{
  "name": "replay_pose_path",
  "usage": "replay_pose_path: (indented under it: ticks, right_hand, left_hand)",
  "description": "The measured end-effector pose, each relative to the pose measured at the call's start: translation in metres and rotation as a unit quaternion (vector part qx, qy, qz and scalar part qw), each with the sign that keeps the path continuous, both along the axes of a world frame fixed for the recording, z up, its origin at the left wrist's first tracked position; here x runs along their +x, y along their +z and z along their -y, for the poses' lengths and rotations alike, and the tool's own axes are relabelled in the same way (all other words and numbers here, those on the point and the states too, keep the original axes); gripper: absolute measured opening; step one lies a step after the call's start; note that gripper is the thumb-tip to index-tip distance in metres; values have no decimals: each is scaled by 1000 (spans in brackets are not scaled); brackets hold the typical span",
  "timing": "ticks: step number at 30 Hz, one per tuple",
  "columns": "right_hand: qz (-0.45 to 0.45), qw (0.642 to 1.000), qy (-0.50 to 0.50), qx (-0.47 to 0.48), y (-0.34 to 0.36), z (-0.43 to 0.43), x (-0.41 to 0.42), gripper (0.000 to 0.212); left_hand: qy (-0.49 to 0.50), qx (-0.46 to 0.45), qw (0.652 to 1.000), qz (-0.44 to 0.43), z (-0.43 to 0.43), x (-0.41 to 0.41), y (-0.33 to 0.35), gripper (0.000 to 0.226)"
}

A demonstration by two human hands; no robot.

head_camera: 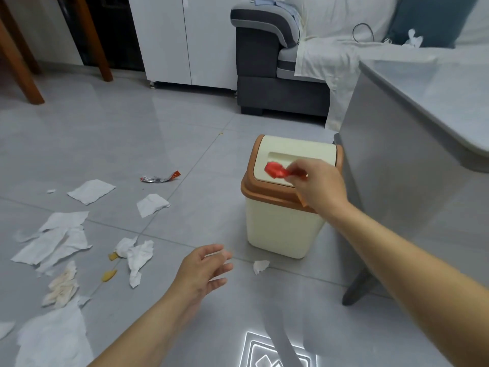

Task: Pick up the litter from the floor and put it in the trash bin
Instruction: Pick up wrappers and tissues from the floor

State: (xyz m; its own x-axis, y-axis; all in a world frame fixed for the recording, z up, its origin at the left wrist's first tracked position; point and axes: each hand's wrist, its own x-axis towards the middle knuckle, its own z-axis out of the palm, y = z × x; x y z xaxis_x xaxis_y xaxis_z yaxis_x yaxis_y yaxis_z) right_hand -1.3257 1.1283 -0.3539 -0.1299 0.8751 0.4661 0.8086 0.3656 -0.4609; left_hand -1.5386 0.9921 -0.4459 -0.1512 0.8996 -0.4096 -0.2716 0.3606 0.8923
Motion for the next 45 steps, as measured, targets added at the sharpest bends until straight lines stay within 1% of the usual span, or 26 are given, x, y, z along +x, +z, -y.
replay_pose_path:
  ticks: [3,5,8,10,14,15,17,18,20,21,22,23,24,26,29,30,32,36,38,39,41,42,45]
  right_hand:
    - [58,996,-43,-58,11,-27,4,10]
    - [101,988,-47,-103,14,-36,3,14]
    - [165,972,-38,-161,12,-41,-4,14]
    - [200,962,-57,-176,7,-40,-7,13]
    - [297,943,-121,-89,2,-37,-1,12]
    - [292,944,-120,-92,1,-37,3,13]
    - [244,959,-96,-109,-1,-35,9,17]
    - [214,970,-77,-85,-3,-31,10,19]
    - [163,986,-25,27,-8,-17,8,24]
    - [158,985,7,73,-13,-6,4,26]
    - [164,981,38,93,-20,5,-1,27]
    - [177,978,64,91,-31,15,-6,27]
    - [196,975,81,66,-44,22,-10,27]
    - [242,965,88,-42,-76,32,-17,25]
    - [286,925,101,-231,-128,39,-25,19]
    - [285,913,99,-275,-143,40,-28,22]
    - [277,899,86,-329,-172,39,-34,32]
    - [247,883,79,-390,-217,33,-42,55]
    - [251,878,82,-400,-234,30,-40,62]
    - [264,877,88,-391,-242,29,-38,61]
    - [299,878,105,-358,-253,29,-34,50]
    - [301,884,107,-340,-256,30,-32,45]
    - [252,912,94,-311,-256,42,-28,28]
  left_hand:
    - [11,-7,1000,-2,1,-5,-5,26]
    - [11,-9,1000,-6,2,-7,-7,27]
    - [12,-11,1000,-14,6,-11,-9,26]
    - [14,-10,1000,-15,9,-15,-10,26]
    - [0,-19,999,-27,18,-22,-18,24]
    - [-3,-25,999,-30,21,-23,-20,24]
    - [-5,-35,999,-36,25,-25,-25,23]
    - [-5,-40,998,-39,26,-27,-27,23]
    - [-3,-51,998,-47,26,-30,-31,23]
    - [-1,-55,997,-51,25,-31,-33,23]
    - [0,-58,997,-53,24,-32,-34,23]
    - [0,-60,997,-55,24,-33,-36,22]
    - [-1,-61,996,-57,23,-34,-37,21]
    - [-4,-63,996,-58,23,-36,-40,21]
    - [-6,-65,996,-56,22,-39,-43,22]
    - [-6,-67,996,-56,22,-41,-44,21]
    - [0,-72,996,-59,23,-45,-47,20]
    - [13,-91,994,-61,30,-56,-59,20]
    - [10,-101,993,-67,36,-62,-65,22]
    - [10,-106,992,-71,39,-64,-68,22]
    - [13,-118,990,-75,44,-69,-72,22]
    - [14,-123,989,-77,45,-71,-74,23]
    - [6,-136,985,-105,49,-73,-80,28]
